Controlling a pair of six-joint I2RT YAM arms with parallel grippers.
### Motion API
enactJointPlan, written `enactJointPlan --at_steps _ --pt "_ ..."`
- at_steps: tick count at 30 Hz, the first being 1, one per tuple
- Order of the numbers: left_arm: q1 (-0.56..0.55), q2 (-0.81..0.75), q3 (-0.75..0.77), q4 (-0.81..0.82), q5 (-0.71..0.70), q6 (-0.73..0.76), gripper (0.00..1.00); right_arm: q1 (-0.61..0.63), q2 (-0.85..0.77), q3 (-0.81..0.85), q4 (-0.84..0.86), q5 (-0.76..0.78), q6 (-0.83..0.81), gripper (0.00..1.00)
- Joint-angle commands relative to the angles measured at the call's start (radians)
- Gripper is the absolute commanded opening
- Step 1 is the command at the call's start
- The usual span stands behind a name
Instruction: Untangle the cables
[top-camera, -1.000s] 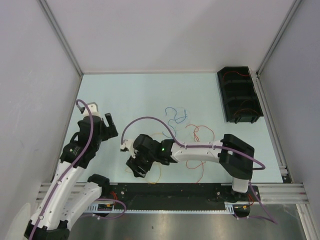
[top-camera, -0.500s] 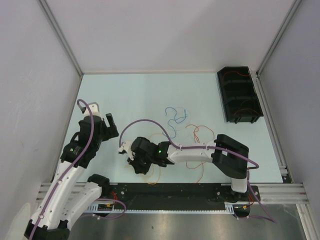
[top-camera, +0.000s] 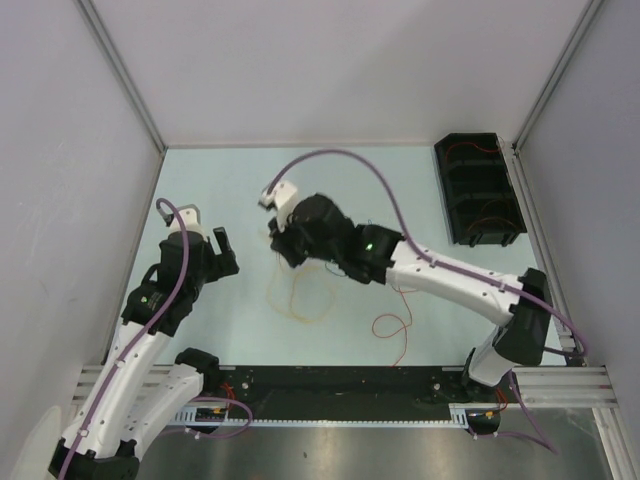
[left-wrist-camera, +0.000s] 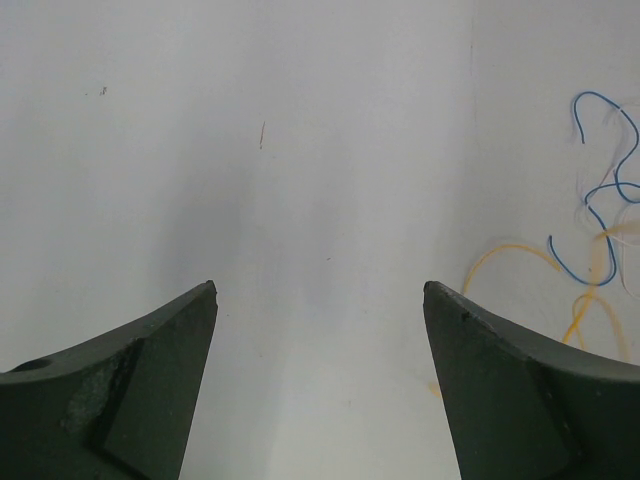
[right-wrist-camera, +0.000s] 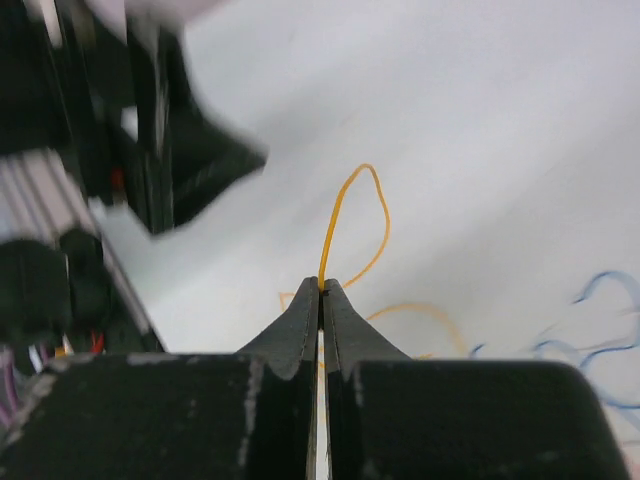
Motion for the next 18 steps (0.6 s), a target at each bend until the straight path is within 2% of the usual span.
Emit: enactJointPlan --at_steps 1,8,12,16,18 --pt "0.01 -0.008 -0.002 0.037 0.021 0.021 0.89 -0.084 -0.066 0.17 -0.055 0.12 -0.027 0.0" --pt "0.012 -0.015 -0.007 0.042 0.036 0.026 0.88 -0.29 -0.01 0.504 -0.142 0.133 -0.044 0.0" --pt "0.012 -0.018 -0.01 0.046 0.046 0.028 0.88 -0.394 0.083 0.82 -0.222 0.126 -0.073 0.0" --pt "0.012 -0.018 -0.012 0.051 0.055 0.029 0.87 -0.477 0.172 1.056 -0.279 0.111 -0.087 0.0" --pt "0.013 -0.018 -0.012 0.051 0.058 0.031 0.87 -0.512 0.172 1.079 -0.264 0.109 -0.085 0.0"
